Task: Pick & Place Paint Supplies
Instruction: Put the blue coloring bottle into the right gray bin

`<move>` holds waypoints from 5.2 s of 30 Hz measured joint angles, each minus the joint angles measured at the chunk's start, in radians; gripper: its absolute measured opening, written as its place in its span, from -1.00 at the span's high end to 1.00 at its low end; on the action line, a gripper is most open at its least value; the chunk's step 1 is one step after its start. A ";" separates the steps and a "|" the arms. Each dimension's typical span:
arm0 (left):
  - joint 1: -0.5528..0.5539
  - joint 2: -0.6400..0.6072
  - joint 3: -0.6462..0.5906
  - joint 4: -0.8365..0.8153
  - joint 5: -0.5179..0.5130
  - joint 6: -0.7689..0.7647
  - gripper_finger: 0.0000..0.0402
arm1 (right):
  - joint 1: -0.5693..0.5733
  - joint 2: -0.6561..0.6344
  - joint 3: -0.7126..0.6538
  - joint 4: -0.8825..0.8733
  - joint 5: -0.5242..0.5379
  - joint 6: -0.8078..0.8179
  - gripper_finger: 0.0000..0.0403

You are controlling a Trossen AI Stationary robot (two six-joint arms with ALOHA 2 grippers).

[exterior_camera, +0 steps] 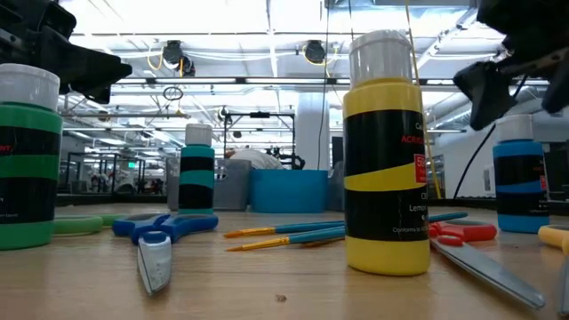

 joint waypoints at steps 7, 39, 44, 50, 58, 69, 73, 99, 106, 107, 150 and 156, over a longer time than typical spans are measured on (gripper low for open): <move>0.000 0.000 0.000 0.000 0.000 0.000 0.38 | -0.001 0.055 0.000 0.000 0.024 0.000 -0.41; 0.000 0.000 0.000 -0.001 0.000 0.000 0.38 | -0.117 -0.039 0.053 0.083 0.105 0.024 0.42; 0.000 0.000 0.000 -0.001 0.000 0.000 0.38 | -0.195 -0.059 0.061 0.258 0.107 -0.114 0.46; 0.000 0.000 0.000 -0.001 0.000 0.000 0.38 | -0.337 -0.048 0.061 0.446 0.099 -0.233 0.44; 0.000 0.000 0.000 0.000 0.000 0.000 0.38 | -0.610 0.008 0.110 0.576 -0.009 -0.381 0.46; 0.000 0.000 0.000 0.000 -0.004 0.000 0.38 | -0.939 0.242 0.299 0.456 -0.170 -0.458 0.47; 0.000 0.000 0.000 0.001 -0.008 0.000 0.38 | -1.025 0.304 0.355 0.323 -0.166 -0.445 0.46; 0.000 0.000 0.000 0.001 -0.014 0.000 0.38 | -1.195 0.531 0.362 0.215 -0.216 -0.380 0.44; 0.000 0.000 0.000 0.001 -0.015 0.000 0.38 | -1.236 0.537 0.360 0.211 -0.216 -0.374 0.46; 0.000 0.000 0.000 0.001 -0.015 0.000 0.38 | -1.239 0.537 0.360 0.206 -0.216 -0.375 0.44; 0.000 0.000 0.000 0.002 -0.015 0.000 0.38 | -1.230 0.536 0.360 0.206 -0.216 -0.373 -0.01; 0.000 0.000 0.000 0.002 -0.015 0.000 0.38 | -1.205 0.527 0.359 0.239 -0.211 -0.375 -0.15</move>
